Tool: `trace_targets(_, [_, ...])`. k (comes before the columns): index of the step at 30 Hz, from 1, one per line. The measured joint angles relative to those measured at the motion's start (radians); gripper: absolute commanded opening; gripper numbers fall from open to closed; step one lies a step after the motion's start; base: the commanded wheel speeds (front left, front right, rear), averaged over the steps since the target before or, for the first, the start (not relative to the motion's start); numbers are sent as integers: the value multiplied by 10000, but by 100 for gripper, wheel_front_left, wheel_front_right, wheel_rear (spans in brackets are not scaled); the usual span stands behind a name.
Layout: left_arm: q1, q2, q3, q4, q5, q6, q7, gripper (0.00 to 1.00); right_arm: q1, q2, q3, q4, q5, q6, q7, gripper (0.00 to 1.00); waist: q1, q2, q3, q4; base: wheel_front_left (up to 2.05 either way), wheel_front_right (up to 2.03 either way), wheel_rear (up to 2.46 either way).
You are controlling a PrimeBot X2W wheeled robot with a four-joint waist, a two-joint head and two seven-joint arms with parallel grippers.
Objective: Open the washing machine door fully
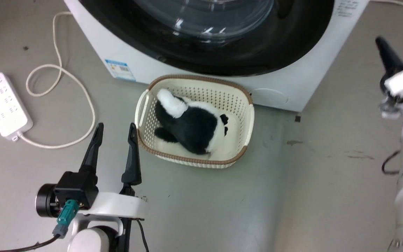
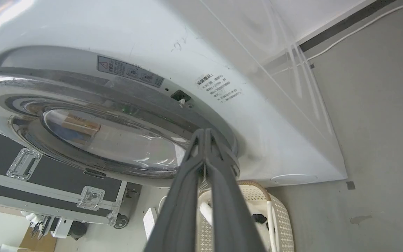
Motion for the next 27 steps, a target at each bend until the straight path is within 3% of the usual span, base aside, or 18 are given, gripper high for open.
trace_targets(27, [-774,2,-506,-355,-719,307,-535,100,-5242,-644,-2100,4571,1361,0,1944,0,-1,0,1436,962,0,0,0])
